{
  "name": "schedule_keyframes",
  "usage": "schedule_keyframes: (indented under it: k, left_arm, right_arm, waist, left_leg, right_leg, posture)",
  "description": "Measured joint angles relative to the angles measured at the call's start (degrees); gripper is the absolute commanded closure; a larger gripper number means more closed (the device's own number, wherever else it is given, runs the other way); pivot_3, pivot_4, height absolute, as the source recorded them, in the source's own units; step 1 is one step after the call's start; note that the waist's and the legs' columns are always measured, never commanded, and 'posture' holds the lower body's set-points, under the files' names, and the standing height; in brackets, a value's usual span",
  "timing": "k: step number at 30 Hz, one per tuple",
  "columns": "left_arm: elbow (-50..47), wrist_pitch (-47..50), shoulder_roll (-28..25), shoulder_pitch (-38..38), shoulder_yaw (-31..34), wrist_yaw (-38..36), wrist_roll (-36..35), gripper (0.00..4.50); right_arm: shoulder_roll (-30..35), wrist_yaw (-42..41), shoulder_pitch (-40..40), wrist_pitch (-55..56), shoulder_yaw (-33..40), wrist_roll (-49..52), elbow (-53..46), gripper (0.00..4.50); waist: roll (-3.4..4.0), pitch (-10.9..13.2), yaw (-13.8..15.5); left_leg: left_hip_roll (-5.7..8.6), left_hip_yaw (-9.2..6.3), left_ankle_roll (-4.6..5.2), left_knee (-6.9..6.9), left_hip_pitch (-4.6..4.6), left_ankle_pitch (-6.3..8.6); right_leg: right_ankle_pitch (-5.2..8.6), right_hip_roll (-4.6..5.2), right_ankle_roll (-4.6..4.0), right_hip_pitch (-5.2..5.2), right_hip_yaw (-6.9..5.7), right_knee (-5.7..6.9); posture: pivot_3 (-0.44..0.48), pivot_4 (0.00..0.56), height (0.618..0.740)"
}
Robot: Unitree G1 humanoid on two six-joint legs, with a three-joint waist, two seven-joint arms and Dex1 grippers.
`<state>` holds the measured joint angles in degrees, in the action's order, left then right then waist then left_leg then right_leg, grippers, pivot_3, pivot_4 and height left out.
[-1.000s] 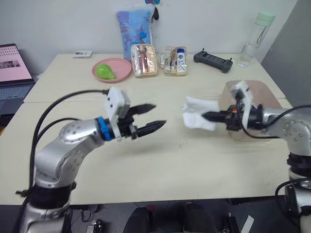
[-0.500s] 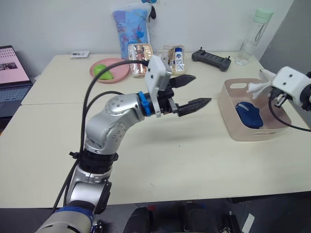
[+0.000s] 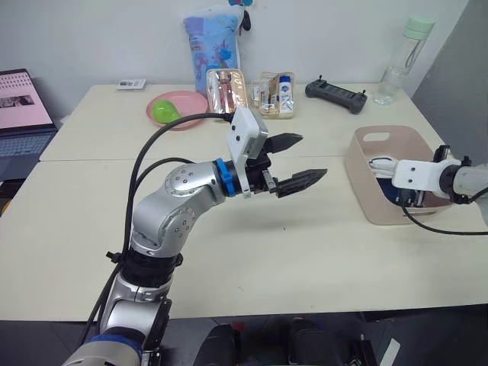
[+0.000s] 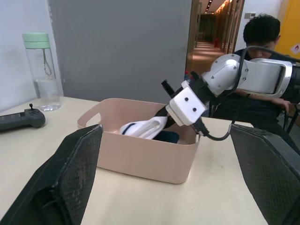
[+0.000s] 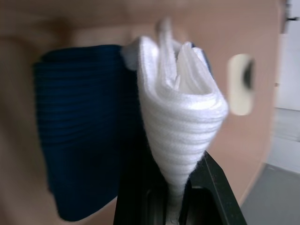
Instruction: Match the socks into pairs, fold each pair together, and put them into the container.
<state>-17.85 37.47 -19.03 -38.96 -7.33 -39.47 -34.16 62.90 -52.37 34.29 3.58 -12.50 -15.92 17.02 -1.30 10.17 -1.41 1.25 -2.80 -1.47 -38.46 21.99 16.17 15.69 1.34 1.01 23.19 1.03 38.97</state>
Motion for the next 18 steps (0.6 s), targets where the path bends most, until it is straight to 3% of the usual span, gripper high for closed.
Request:
schedule_keyframes:
  k: [9, 14, 16, 18]
  left_arm:
    - [1.02, -0.80, -0.38, -0.03, -0.13, -0.94, 2.03, 0.00]
    - [1.48, -0.75, -0.43, -0.03, -0.12, -1.81, 2.09, 0.00]
    - [1.46, -0.64, -0.47, -0.04, -0.23, -2.46, 1.98, 0.00]
    - [1.44, -0.64, -0.36, -0.10, -0.32, -2.59, 2.00, 0.00]
  right_arm:
    - [1.43, -17.36, 6.43, -3.39, -0.01, 5.01, 1.41, 0.75]
    - [4.91, -29.18, 15.81, -8.30, 0.15, 8.28, 1.69, 0.75]
    - [4.72, -28.99, 19.44, -7.77, 0.16, 7.89, 3.56, 0.75]
    - [2.84, -25.97, 22.39, -6.41, 0.17, 6.28, 6.83, 1.12]
  waist:
    - [0.02, 0.01, -0.07]
    - [0.05, 0.03, -0.08]
    - [0.04, 0.03, -0.10]
    - [0.03, 0.04, -0.11]
  left_leg:
    - [0.01, 0.00, 0.03, -0.02, 0.00, 0.02]
    - [0.00, -0.05, 0.14, -0.01, 0.00, 0.08]
    - [0.00, -0.04, 0.13, -0.01, 0.00, 0.08]
    - [0.00, -0.03, 0.10, -0.04, 0.00, 0.06]
  right_leg:
    - [0.00, 0.00, 0.00, 0.00, 0.00, 0.00]
    - [0.00, 0.00, -0.01, 0.00, -0.04, -0.01]
    - [0.00, 0.01, -0.01, -0.01, -0.03, -0.02]
    - [-0.01, 0.01, -0.02, -0.01, -0.02, -0.01]
  posture:
    - [0.000, 0.150, 0.740]
    - [0.000, 0.150, 0.740]
    - [0.000, 0.150, 0.740]
    - [0.000, 0.150, 0.740]
